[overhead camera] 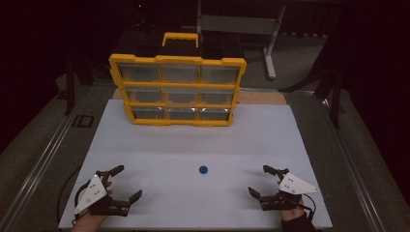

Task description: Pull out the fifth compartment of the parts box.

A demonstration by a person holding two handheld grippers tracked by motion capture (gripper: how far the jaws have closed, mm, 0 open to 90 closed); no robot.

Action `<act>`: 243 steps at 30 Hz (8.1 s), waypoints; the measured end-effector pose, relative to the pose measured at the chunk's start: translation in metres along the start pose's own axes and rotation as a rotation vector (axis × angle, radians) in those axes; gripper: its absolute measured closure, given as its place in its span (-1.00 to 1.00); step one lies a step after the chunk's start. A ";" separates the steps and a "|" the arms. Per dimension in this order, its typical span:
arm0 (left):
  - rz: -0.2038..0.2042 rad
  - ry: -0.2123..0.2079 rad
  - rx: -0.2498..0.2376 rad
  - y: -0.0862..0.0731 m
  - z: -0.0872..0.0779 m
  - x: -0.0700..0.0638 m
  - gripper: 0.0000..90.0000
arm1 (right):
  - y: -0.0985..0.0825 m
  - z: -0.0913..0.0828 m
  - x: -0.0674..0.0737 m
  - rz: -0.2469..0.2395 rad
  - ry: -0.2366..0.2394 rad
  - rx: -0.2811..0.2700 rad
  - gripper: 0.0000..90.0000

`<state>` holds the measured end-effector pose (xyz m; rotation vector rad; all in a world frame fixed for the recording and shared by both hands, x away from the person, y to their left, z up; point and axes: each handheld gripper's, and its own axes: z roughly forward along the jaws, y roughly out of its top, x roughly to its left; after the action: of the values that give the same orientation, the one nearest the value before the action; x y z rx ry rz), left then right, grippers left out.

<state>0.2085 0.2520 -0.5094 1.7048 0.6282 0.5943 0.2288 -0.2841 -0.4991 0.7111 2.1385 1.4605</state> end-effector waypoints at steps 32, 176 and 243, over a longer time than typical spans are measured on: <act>-0.046 -0.004 -0.012 0.002 0.006 0.000 -1.00 | 0.011 -0.001 0.011 -0.073 0.023 0.053 -0.78; -0.031 -0.034 -0.003 0.002 0.006 -0.002 -1.00 | 0.249 0.170 0.021 -0.688 0.109 0.079 -0.71; -0.038 -0.042 -0.008 0.001 0.005 0.000 -1.00 | 0.236 0.263 -0.009 -1.149 0.029 0.047 0.45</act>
<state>0.2120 0.2479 -0.5098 1.6900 0.6262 0.5324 0.4379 -0.0321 -0.3652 -0.5102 1.9831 0.7573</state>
